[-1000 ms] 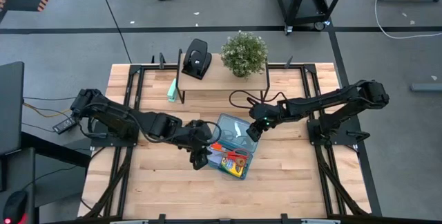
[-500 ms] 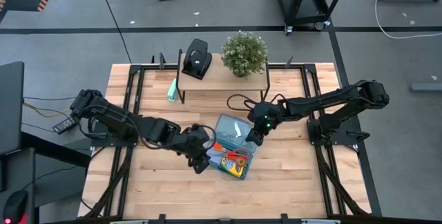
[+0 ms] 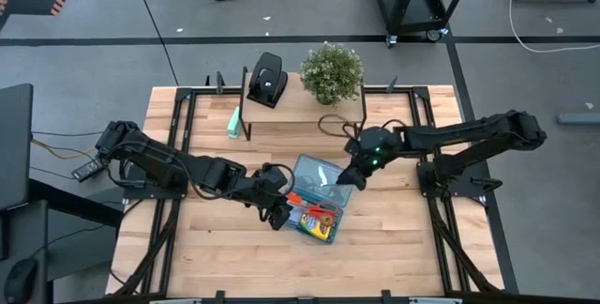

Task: Pack school essentials
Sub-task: Close the blue supply box

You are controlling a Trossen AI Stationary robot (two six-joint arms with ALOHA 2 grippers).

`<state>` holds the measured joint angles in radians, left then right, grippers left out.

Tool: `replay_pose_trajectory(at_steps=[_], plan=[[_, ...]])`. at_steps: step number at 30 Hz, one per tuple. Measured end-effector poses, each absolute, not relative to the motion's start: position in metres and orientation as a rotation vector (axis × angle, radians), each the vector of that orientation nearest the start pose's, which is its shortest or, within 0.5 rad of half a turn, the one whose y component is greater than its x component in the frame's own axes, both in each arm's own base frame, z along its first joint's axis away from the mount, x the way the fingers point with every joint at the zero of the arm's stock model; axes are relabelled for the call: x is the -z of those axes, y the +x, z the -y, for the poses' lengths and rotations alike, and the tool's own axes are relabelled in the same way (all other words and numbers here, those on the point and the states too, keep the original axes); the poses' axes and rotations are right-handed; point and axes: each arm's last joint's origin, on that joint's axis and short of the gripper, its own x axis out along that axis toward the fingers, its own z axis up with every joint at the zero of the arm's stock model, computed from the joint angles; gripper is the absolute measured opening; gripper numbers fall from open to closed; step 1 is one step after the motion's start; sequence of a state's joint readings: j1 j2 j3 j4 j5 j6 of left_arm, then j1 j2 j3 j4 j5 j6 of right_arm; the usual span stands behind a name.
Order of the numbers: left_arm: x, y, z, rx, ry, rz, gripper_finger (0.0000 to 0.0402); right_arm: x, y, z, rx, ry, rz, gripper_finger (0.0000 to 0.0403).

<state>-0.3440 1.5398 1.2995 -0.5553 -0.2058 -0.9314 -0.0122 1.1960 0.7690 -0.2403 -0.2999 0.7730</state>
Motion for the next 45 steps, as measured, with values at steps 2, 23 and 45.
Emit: replay_pose_trajectory(at_steps=[2, 23, 45], plan=[[-0.299, 0.314, 0.106, -0.232, -0.666, -0.758, 0.0172, -0.244, 0.237, 0.0, 0.114, 0.821, -0.756, 0.0158], [-0.286, 0.301, 0.107, -0.289, -0.593, -0.931, 0.0172, -0.178, 0.193, 0.046, 0.676, 0.861, -0.897, 0.0158], [-0.197, 0.327, 0.144, -0.184, -0.358, -1.256, 0.0172, -0.155, 0.214, -0.001, 0.675, 0.847, -0.803, 0.0158]])
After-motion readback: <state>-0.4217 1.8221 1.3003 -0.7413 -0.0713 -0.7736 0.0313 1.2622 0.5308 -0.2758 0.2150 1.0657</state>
